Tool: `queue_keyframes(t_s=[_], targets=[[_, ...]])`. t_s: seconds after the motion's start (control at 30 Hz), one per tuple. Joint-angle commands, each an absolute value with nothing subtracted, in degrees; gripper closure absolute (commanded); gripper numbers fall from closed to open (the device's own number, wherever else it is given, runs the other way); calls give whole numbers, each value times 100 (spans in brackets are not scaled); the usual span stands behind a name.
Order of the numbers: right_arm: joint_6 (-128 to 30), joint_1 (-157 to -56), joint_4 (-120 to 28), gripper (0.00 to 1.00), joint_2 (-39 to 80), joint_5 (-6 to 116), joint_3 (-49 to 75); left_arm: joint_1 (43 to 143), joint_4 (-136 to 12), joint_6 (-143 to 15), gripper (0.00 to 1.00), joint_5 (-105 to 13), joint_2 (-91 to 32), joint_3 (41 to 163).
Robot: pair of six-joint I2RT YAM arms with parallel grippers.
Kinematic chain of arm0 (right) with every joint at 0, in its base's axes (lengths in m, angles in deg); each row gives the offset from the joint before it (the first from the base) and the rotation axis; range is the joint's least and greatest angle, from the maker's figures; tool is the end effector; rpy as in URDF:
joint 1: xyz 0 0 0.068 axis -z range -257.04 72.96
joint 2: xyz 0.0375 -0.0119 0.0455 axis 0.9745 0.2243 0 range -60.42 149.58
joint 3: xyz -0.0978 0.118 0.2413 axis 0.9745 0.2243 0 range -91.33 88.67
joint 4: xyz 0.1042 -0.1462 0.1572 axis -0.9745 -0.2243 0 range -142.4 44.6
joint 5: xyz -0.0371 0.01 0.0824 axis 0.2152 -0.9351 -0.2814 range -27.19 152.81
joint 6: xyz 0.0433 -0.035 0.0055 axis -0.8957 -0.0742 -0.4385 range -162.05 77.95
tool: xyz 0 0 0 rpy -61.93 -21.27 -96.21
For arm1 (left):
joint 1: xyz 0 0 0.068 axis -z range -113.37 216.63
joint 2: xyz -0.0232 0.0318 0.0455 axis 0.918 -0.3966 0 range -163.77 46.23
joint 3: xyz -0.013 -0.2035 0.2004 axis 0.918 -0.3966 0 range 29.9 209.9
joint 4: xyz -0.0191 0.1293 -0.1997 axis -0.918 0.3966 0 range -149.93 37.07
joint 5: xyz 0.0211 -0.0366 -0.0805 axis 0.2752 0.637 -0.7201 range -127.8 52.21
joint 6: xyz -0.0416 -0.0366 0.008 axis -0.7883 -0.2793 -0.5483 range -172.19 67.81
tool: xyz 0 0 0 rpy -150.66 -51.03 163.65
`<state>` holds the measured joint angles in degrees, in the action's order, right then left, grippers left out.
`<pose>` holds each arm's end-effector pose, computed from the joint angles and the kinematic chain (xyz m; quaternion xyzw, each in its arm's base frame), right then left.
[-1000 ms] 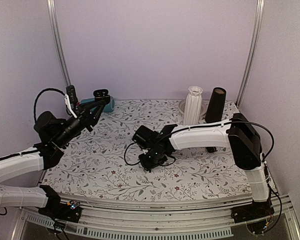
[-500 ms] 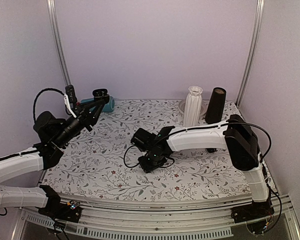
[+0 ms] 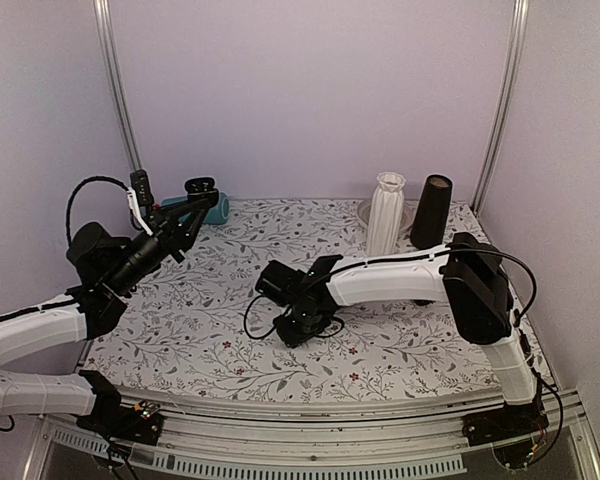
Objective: Insert the wireless bluetooth earbuds into the charging case
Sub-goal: Pick up the right earbud from the center of the board.
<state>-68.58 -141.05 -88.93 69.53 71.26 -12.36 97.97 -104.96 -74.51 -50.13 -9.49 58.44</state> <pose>0.2041 0.4056 0.1651 -0.3060 0.9369 0.0569 0.1589 0.1612 -0.1077 0.3297 0.1326 0.5768 -0.4192 0.6885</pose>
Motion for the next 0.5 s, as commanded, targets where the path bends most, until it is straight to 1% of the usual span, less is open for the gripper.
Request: queue_keyframes(t_s=[0.0,0.17,0.47], targets=[[-6774,-14169,-9119,69,7192,7299,-1387,9713,-10523,-7415,100,-4992,-850,5864],[-6772,-14188,-9175,72,7229,7336,-1398,9707,-10528,-7417,100,-5001,-859,5873],[-6798,-14198,-9204,80,7238,7382,-1338,9709,-10563,-7457,100,-5019,-919,5899]])
